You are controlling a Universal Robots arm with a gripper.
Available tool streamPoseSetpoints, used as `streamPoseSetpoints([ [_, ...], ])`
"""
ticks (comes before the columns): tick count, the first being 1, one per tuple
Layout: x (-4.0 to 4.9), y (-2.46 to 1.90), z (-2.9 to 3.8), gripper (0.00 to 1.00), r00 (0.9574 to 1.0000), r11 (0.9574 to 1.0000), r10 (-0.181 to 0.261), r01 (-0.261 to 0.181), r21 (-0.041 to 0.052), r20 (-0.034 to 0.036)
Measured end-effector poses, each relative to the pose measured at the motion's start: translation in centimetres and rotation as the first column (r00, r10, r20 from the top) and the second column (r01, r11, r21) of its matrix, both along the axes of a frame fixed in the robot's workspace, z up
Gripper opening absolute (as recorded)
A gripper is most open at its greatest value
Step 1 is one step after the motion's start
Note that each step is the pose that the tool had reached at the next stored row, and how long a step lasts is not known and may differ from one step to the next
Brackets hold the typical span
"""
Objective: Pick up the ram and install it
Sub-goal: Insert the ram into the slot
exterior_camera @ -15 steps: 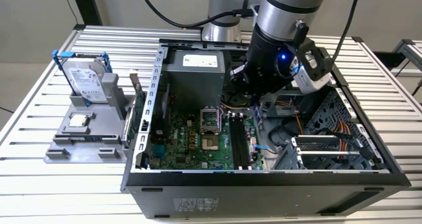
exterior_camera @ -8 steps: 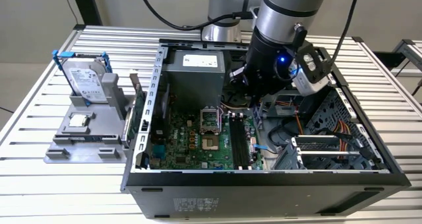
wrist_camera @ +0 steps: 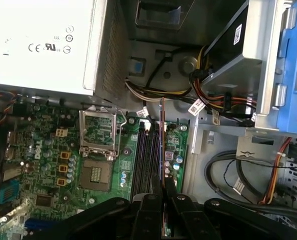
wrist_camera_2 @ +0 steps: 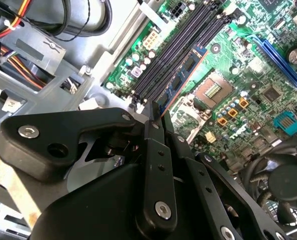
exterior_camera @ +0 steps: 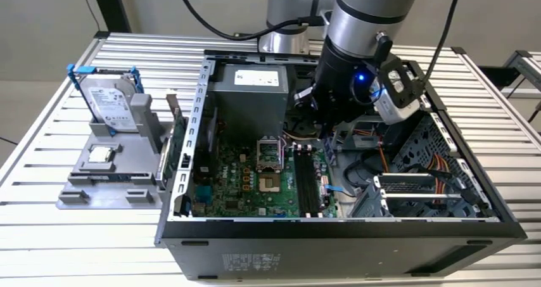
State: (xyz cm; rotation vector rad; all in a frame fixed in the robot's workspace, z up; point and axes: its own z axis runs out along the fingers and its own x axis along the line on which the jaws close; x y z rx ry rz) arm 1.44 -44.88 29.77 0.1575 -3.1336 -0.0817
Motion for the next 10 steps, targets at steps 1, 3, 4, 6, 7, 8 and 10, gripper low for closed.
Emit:
streamPoseSetpoints([
  [1, 0.0, 0.0, -0.06, 0.0, 1.0, 1.0, -0.006, 0.006, -0.0002, 0.0],
  [3, 0.01, 0.0, -0.2, 0.0, 0.9998, 0.9998, -0.02, 0.02, -0.0002, -0.0001],
  [4, 0.01, 0.0, -0.28, 0.0, 0.9996, 0.9996, -0.028, 0.028, -0.0002, 0.0],
  [6, 0.01, -0.01, -0.45, 0.0, 0.9987, 0.9987, -0.05, 0.05, -0.0002, -0.0001],
  [7, 0.0, -0.04, -0.48, 0.0, 0.9982, 0.9982, -0.06, 0.06, -0.0004, -0.0001],
  [8, 0.0, -0.07, -0.53, 0.0, 0.9975, 0.9975, -0.071, 0.071, -0.0002, 0.0],
  [10, 0.0, -0.1, -0.62, 0.0, 0.9957, 0.9957, -0.093, 0.093, -0.0002, -0.0001],
])
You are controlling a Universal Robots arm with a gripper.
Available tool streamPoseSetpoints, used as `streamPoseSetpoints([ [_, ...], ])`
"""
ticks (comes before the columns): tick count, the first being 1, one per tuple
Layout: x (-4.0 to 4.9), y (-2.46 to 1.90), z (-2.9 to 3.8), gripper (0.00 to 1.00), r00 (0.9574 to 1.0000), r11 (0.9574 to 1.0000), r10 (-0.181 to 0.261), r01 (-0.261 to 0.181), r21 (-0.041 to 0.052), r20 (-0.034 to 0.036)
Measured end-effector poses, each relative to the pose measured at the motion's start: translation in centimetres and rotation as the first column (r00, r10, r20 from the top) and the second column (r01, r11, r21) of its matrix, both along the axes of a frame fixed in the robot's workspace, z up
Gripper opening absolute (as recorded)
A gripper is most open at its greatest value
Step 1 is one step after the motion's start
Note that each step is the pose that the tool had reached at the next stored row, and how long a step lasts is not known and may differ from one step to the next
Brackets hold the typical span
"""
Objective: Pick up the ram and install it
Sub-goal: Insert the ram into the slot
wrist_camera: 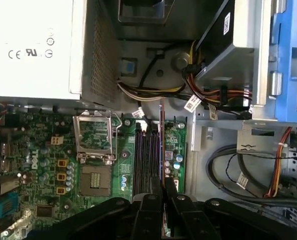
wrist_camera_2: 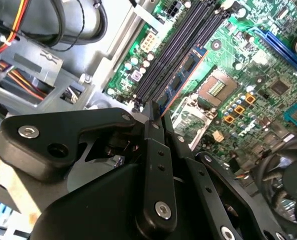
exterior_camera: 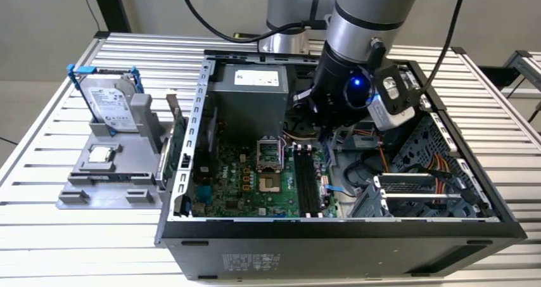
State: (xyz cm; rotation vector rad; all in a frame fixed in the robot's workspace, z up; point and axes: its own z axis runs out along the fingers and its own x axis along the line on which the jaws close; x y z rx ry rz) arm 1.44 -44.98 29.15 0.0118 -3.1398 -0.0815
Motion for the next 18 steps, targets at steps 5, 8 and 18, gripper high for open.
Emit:
streamPoseSetpoints([
  [5, 0.0, -0.04, -0.32, 0.0, 0.999, 0.999, -0.044, 0.044, -0.002, 0.0002],
  [8, 0.0, -0.2, -0.44, 0.0, 0.9978, 0.9978, -0.066, 0.066, -0.0022, 0.0002],
  [18, 0.03, -0.5, -1.47, 0.0, 0.9963, 0.9963, -0.086, 0.086, -0.0053, 0.0005],
])
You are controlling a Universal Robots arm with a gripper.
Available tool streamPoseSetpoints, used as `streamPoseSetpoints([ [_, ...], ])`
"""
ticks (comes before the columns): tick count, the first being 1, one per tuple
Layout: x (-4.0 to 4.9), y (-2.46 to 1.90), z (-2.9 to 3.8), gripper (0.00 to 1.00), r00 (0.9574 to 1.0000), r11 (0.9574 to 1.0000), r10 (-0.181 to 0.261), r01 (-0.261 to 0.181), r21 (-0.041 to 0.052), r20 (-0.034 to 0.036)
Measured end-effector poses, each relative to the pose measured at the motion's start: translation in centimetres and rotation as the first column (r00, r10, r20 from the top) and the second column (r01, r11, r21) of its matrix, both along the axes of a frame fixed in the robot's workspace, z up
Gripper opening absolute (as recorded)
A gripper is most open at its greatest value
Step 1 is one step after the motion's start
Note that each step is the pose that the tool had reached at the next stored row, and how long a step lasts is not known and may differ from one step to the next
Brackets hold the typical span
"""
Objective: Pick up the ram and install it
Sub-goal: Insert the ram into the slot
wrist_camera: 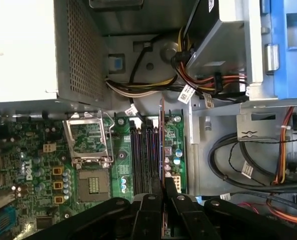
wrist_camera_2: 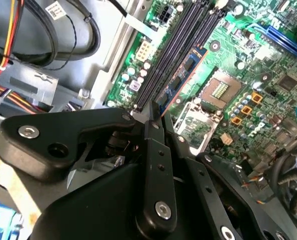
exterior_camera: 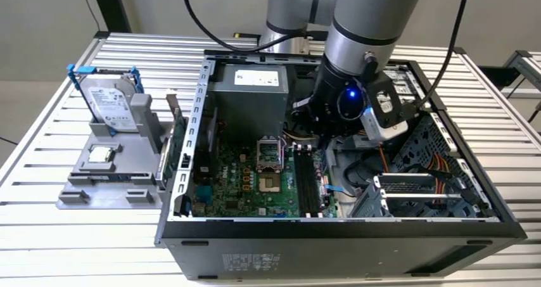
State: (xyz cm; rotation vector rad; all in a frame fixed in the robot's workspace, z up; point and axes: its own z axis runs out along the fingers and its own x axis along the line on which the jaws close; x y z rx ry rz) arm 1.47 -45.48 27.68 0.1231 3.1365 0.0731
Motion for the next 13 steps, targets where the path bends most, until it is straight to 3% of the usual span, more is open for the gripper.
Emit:
streamPoseSetpoints([
  [3, 0.0, -0.29, -0.31, 0.0, 1.0, 1.0, 0.0, 0.0, 0.0001, 0.0001],
  [13, 0.0, -0.57, -1.52, 0.0, 1.0, 1.0, 0.0, 0.0, -0.0006, 0.0022],
])
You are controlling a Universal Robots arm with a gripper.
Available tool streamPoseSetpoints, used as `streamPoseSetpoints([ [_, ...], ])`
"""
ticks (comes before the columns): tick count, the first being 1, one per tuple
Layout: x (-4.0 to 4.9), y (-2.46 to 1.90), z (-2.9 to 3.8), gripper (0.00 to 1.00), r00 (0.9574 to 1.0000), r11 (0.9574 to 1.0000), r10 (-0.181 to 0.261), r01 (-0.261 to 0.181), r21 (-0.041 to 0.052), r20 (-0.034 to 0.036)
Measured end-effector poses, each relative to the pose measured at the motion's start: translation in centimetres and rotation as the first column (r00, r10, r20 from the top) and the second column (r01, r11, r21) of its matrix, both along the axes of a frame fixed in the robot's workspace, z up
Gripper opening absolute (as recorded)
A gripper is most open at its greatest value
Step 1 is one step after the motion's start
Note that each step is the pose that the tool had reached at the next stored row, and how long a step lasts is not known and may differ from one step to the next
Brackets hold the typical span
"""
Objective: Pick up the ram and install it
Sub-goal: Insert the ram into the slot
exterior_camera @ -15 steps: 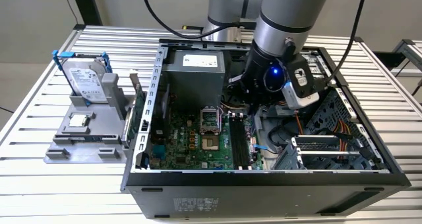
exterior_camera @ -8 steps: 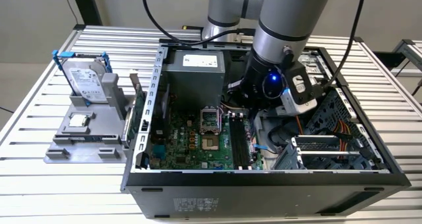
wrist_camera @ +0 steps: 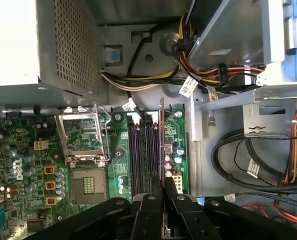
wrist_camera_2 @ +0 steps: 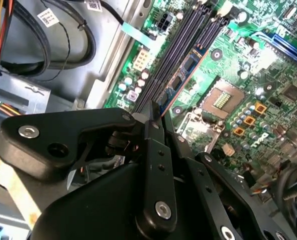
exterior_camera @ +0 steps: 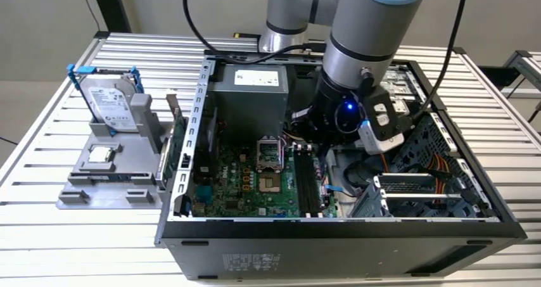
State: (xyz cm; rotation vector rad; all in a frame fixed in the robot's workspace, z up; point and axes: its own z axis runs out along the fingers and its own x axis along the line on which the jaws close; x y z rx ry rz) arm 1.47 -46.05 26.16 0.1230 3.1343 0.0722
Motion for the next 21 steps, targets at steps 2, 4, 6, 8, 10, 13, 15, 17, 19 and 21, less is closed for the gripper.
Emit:
streamPoseSetpoints([
  [2, 0.01, -0.16, -0.11, 0.0, 1.0, 1.0, 0.0, 0.0, -0.0005, -0.0001],
  [4, 0.0, -0.39, -0.27, 0.0, 1.0, 1.0, 0.0, 0.0, -0.0003, 0.0],
  [6, 0.0, -0.5, -0.58, 0.0, 1.0, 1.0, 0.0, 0.0, 0.0, 0.0001],
  [8, 0.0, -0.6, -0.79, 0.0, 1.0, 1.0, 0.0, 0.0, -0.0005, 0.0],
  [10, 0.01, -0.63, -1.04, 0.0, 1.0, 1.0, 0.002, -0.002, -0.0002, 0.0001],
  [13, 0.05, -0.67, -1.39, 0.0, 1.0, 1.0, 0.01, -0.01, -0.0003, 0.0],
  [15, 0.13, -0.7, -1.59, 0.0, 0.9999, 0.9999, 0.016, -0.016, -0.0004, 0.0],
  [17, 0.21, -0.74, -1.8, 0.0, 0.9998, 0.9998, 0.021, -0.021, -0.0004, -0.0001],
  [19, 0.25, -0.85, -1.94, 0.0, 0.9998, 0.9998, 0.021, -0.021, -0.0004, 0.0],
  [21, 0.28, -0.94, -2.12, 0.0, 0.9998, 0.9998, 0.021, -0.021, -0.0003, 0.0],
])
